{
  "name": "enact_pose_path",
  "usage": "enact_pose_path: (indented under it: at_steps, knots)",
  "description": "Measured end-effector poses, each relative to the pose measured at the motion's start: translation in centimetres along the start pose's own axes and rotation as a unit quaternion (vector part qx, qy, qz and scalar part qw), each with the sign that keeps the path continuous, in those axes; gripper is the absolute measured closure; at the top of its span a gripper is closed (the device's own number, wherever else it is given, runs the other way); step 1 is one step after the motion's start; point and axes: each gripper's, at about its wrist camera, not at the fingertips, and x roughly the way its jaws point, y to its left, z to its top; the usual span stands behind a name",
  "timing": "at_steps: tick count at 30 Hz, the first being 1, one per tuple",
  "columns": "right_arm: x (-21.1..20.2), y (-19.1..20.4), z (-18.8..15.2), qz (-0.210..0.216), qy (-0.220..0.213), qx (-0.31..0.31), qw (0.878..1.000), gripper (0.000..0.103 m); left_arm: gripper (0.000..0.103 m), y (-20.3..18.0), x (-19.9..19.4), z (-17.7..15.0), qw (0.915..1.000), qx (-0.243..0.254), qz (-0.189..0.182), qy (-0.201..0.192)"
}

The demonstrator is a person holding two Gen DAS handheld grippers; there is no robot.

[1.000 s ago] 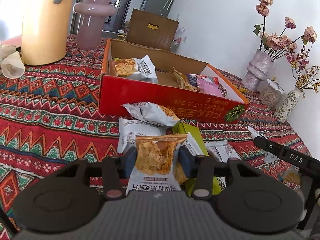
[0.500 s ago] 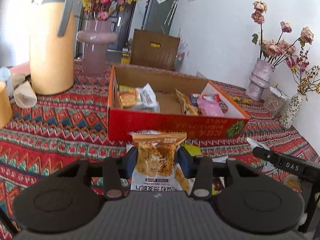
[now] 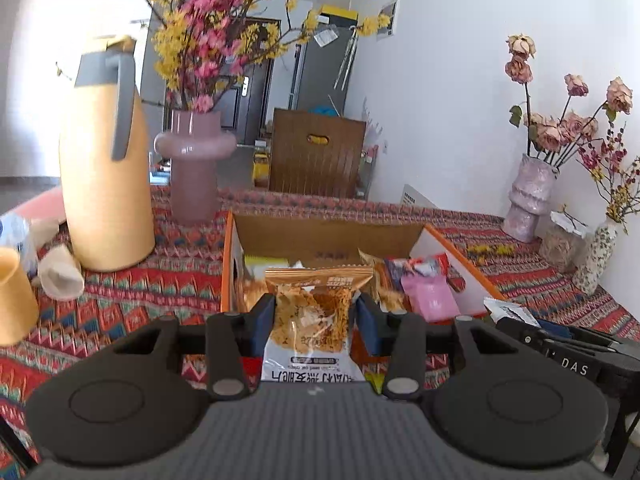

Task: Organize snacks
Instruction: 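Carry both packets over the open box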

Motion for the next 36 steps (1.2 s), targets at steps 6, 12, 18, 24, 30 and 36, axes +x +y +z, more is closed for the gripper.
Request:
enact_pose_path:
  at_steps: [6,12,18,24,30,36]
  knots:
    - [1.2,0.6,2.2,0.002,-0.02,-0.014,1.0,0.06,0.059,-0.4,1.3,2.2,0.9997,0.009,0.017,-0.016]
    - [2.8,1.2,4.4,0.004,-0.036,-0.029,0.999,0.06,0.059,-0.7,3.1,3.6,0.9989,0.019,0.034,-0.027]
    - [4.9,2.1,6.5,0.005,-0.047,-0.04,0.998,0.06,0.059,-0.4,5.2,4.9,0.9975,0.018,0.06,-0.032]
    - [7.6,3.1,7.4,0.003,-0.052,-0.046,0.998,0.06,0.059,0.6,8.0,5.4,0.9962,-0.006,0.082,-0.029]
    - [10.1,3.3,6.6,-0.004,-0.038,-0.044,0.998,0.06,0.059,1.4,10.5,4.8,0.9942,-0.023,0.1,-0.033]
    - [11.7,2.8,5.3,-0.006,-0.021,-0.043,0.999,0.06,0.059,2.3,12.3,3.2,0.9948,-0.026,0.097,-0.019]
